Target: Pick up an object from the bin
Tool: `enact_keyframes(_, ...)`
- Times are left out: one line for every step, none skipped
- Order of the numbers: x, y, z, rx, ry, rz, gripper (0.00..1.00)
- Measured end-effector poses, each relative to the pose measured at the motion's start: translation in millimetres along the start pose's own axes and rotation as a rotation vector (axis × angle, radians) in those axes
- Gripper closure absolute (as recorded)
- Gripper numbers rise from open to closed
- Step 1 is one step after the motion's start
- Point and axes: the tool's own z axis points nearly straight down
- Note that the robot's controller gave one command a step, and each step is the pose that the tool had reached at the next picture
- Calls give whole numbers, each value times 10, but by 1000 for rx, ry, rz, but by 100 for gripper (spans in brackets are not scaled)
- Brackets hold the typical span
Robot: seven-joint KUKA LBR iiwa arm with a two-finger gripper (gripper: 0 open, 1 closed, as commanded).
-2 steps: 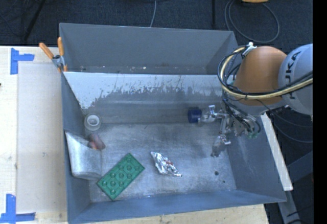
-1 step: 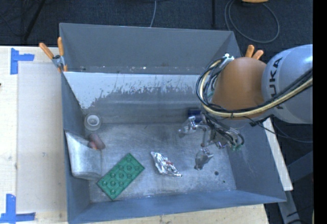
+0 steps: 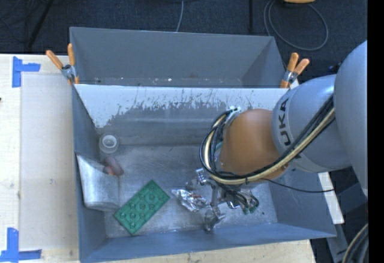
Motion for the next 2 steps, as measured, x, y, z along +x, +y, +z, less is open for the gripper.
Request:
enact_keyframes(16, 6, 12, 0, 4, -2, 100)
enact_keyframes(-31, -78, -1755, 2, -4, -19, 100)
